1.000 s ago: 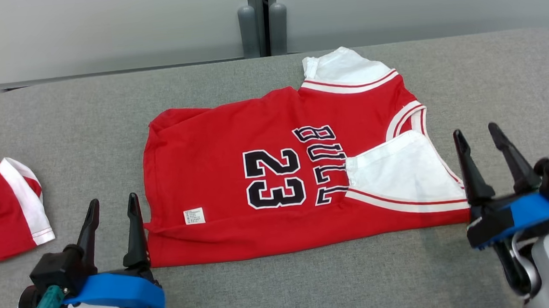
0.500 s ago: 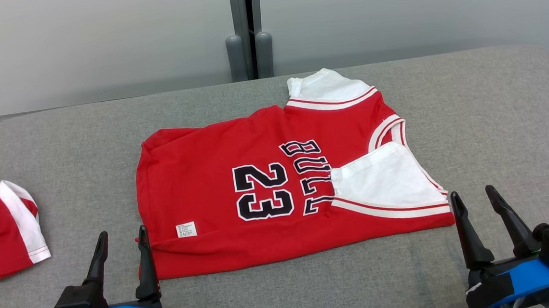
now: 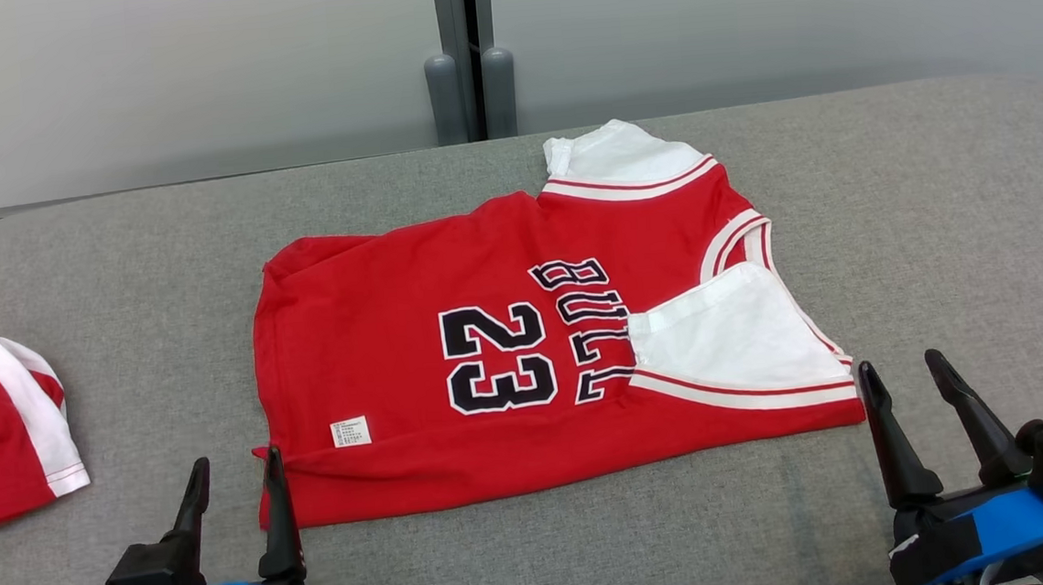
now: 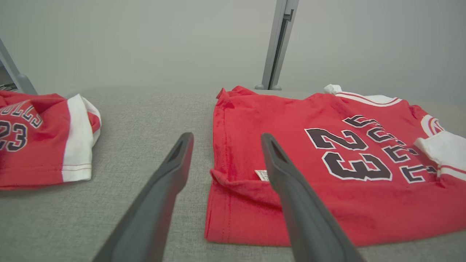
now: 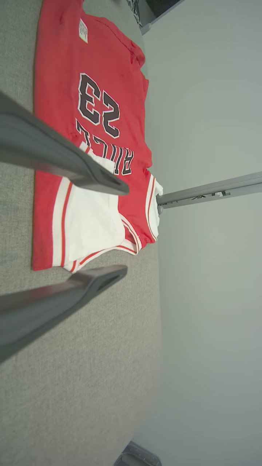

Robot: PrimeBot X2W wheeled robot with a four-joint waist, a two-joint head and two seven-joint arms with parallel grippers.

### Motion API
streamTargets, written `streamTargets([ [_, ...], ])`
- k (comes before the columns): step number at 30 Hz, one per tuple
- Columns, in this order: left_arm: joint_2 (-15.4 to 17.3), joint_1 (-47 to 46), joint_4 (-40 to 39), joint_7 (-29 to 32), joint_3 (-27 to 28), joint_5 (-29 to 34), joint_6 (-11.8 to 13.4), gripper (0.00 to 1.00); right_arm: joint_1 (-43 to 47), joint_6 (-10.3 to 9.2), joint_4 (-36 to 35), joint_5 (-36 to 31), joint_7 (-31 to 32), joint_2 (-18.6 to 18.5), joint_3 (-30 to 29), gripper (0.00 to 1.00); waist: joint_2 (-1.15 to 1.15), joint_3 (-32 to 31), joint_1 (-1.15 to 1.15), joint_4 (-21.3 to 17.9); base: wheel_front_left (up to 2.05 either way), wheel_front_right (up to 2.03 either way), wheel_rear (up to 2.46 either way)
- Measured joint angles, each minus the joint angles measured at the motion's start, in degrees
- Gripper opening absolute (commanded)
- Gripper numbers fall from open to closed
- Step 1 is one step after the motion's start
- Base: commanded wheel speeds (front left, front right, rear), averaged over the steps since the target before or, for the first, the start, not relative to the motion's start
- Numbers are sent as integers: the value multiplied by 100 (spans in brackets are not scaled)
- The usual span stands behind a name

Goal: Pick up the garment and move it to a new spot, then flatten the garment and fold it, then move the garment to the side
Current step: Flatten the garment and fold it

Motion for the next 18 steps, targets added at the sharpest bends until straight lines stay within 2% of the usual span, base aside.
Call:
streamTargets([
  [4, -30, -1, 157, 113, -56, -111, -73, 100, -25, 0, 104, 4, 37, -16, -7, 100, 0, 99, 0, 21, 0, 0, 0],
  [11, -120, -181, 812, 390, -122, -410, -365, 100, -372, 0, 1180, 182, 65, -164, -18, 100, 0, 390, 1, 112, 0, 0, 0],
  [18, -189, -567, 1283, 842, -225, -701, -677, 100, -1166, 0, 2479, 441, 68, -285, 181, 100, 0, 590, 1, 181, 0, 0, 0],
])
